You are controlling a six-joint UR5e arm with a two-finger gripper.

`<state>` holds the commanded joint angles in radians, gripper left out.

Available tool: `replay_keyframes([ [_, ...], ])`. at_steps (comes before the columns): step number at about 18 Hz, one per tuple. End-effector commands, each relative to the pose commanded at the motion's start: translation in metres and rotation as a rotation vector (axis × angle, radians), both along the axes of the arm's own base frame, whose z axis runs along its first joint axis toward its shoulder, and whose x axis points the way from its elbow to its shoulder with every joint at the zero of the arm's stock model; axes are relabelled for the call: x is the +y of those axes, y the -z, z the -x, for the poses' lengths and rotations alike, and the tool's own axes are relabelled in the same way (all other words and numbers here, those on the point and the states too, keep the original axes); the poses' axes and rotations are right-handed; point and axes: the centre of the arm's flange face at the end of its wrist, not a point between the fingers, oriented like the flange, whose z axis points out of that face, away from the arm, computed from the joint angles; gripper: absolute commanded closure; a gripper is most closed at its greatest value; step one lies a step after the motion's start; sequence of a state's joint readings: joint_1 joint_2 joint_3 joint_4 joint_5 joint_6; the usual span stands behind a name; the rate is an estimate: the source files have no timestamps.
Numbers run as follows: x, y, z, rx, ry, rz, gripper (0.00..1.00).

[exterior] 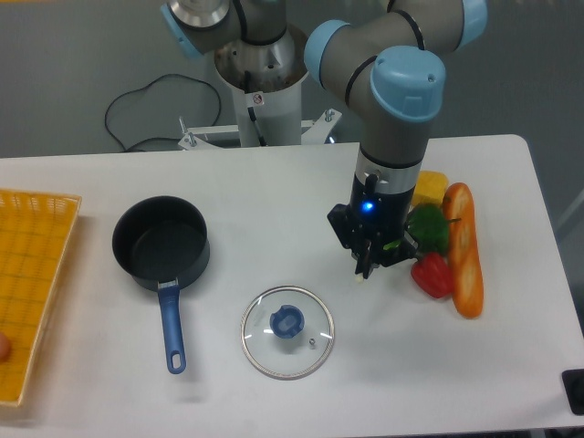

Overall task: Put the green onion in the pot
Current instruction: 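Grasp the green onion near the peppers and lift it, then carry the green onion over the black saucepan toward the orange tray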

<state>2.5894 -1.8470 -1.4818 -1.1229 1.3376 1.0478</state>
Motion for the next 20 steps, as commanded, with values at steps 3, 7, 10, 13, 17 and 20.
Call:
replay_keyframes([
  [3,0.009,-0.006,-0.008,-0.001,-0.007,-0.01,0.91],
  [7,0.022,-0.026,-0.042,-0.007,-0.014,-0.044,0.91],
  [10,0.037,-0.04,-0.071,-0.023,-0.03,-0.074,0.91],
  [13,0.05,-0.048,-0.097,-0.043,-0.026,-0.098,0.9],
  [17,0.069,-0.049,-0.139,-0.064,-0.007,-0.104,0.9],
  [20,0.078,-0.049,-0.173,-0.084,0.005,-0.103,0.89],
])
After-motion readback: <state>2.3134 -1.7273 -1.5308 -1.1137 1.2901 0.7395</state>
